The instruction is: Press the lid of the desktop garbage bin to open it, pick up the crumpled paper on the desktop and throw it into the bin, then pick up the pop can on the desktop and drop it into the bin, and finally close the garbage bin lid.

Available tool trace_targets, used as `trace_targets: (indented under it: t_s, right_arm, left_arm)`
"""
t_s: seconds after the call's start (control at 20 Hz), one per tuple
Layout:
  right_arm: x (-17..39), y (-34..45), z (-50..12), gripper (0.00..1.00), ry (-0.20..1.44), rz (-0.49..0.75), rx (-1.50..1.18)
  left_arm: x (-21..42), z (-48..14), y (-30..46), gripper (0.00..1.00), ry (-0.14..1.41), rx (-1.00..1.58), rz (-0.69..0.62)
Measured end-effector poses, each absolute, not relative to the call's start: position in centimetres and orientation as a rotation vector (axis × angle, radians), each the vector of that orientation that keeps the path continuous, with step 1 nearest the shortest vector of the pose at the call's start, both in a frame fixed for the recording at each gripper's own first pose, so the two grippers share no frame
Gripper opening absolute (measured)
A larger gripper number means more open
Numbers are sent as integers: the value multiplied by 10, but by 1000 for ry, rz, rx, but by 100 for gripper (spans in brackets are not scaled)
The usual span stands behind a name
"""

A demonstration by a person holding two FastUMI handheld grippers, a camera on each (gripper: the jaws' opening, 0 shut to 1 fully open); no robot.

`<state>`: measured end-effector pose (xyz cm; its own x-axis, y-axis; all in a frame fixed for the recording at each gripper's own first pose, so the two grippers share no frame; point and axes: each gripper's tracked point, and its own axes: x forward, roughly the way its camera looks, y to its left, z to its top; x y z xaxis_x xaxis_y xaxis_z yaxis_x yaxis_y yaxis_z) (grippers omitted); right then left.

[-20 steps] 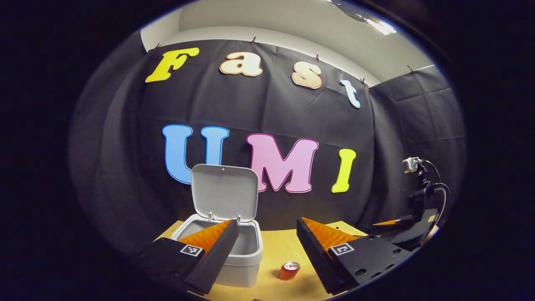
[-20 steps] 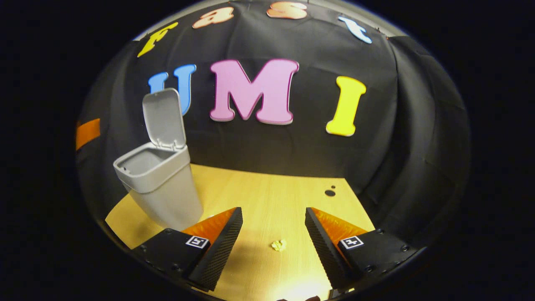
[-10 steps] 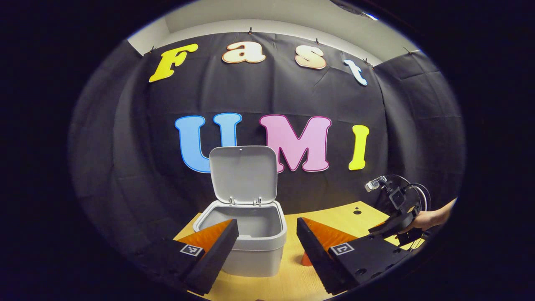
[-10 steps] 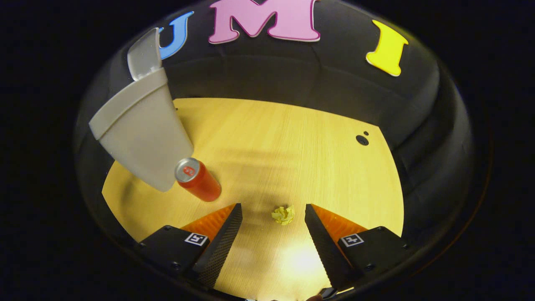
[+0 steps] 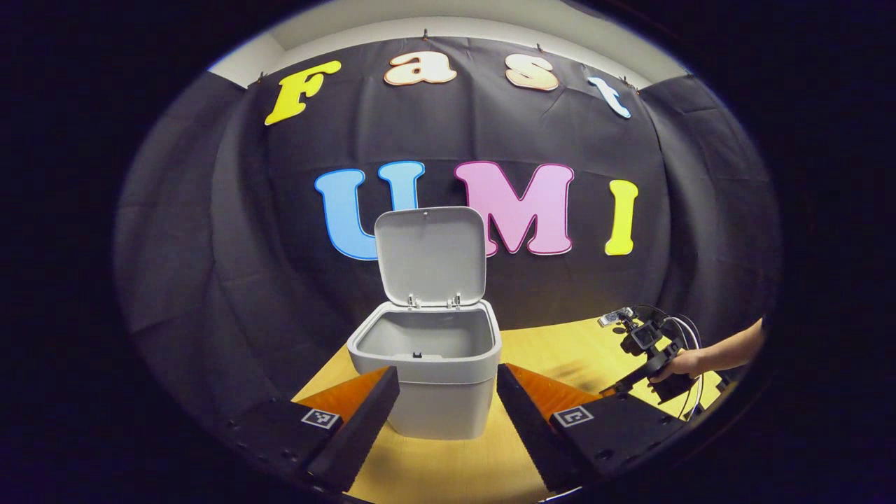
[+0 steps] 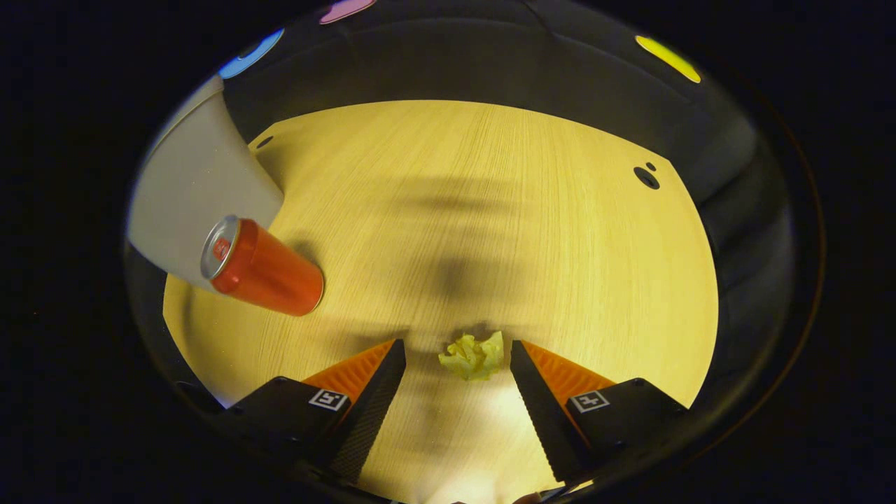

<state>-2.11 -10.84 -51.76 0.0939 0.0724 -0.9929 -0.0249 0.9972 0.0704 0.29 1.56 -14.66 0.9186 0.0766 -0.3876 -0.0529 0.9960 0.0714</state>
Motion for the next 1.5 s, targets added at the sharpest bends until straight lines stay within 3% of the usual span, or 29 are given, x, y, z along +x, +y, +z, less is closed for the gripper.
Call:
trace_targets:
  t_s: [0.25,0.3,0.35,0.4,0.5,0.55,0.6,0.8,0.85,0.9,0.95,1.0,1.05,1.5]
  right_arm:
    - [-32,-111,-530,94,1536,104,45]
    - [-29,-110,-531,86,1526,112,42]
    - [-25,-107,-532,60,1512,120,67]
    - [-24,-109,-533,76,1513,117,83]
    - [-18,-117,-536,76,1509,102,73]
    - [-19,-122,-536,40,1516,94,83]
    - [-22,-121,-534,47,1526,100,105]
    - [-23,-128,-535,41,1525,115,79]
    - [-16,-125,-530,17,1487,111,79]
    - [-11,-122,-523,33,1459,108,96]
    - [-1,-123,-513,32,1413,100,110]
    - [7,-123,-503,16,1378,105,112]
    - [20,-123,-487,32,1327,117,101]
    - [143,-60,-290,31,883,349,54]
  left_arm:
    - [3,-148,1,93,405,80,55]
    - [4,-148,-3,94,403,79,47]
    - [5,-147,-7,94,402,81,40]
    - [5,-147,-11,94,400,86,32]
    - [5,-148,-17,96,401,91,21]
    - [4,-147,-19,97,404,90,16]
    - [4,-148,-20,98,404,88,13]
    - [4,-154,-23,97,411,70,5]
    - [3,-155,-24,97,413,66,2]
    - [4,-155,-25,97,411,66,-4]
    - [4,-156,-25,98,410,67,-10]
    - [4,-157,-26,98,410,67,-16]
    - [4,-159,-28,97,411,64,-24]
    - [2,-168,-30,97,403,38,-68]
